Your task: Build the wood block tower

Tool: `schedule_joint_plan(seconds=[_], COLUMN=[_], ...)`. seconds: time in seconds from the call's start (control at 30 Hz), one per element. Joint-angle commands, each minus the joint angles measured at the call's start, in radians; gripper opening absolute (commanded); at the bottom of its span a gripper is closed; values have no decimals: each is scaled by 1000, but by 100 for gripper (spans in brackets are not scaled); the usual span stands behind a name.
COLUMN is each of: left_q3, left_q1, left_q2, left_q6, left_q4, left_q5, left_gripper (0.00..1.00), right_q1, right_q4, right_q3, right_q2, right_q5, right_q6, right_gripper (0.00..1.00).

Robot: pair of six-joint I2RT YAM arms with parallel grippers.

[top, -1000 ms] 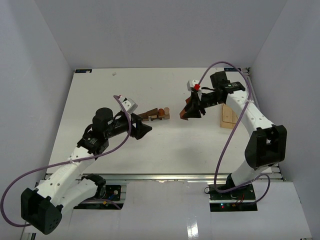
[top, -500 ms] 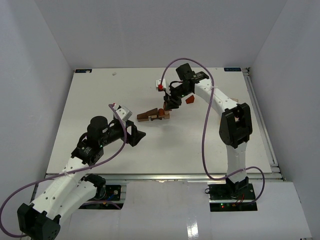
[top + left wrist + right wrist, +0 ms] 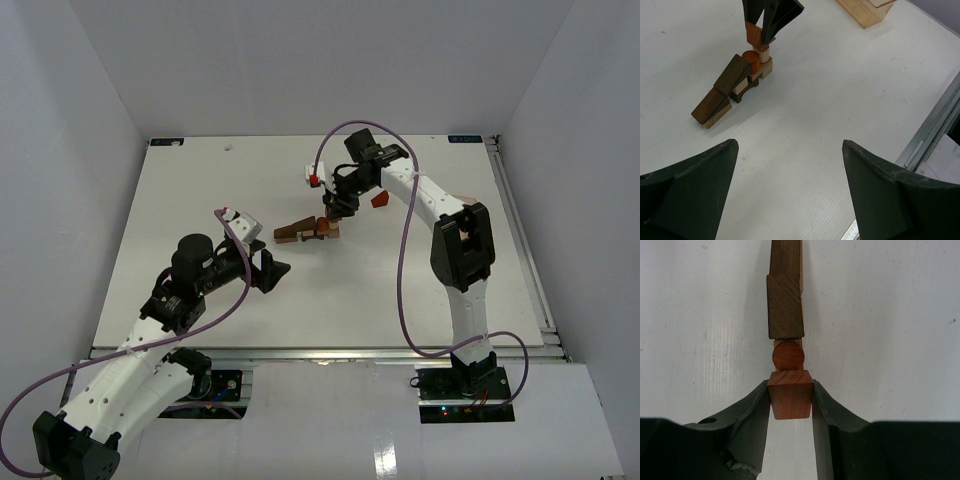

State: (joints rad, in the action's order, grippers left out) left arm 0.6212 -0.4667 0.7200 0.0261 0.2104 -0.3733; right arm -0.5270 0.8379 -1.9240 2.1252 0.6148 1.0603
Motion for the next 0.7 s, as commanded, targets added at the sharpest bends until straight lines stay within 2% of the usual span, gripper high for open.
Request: schedule_joint_plan(seconds=[0.0,0.67], left_q3=[0,-2], left_q1=[5,5], left_q2=[-9,-10], left_q6=[-4,-8], left_q4=[4,6], left_q5=[6,8], left_gripper=[96,96], right_q1=[-10,-25], right_q4=[-2,-7], right_q3=[-41,-58], right_q2=[17,35], right_q5=[3,4], right_q6=[16,-2], right_gripper=[10,15])
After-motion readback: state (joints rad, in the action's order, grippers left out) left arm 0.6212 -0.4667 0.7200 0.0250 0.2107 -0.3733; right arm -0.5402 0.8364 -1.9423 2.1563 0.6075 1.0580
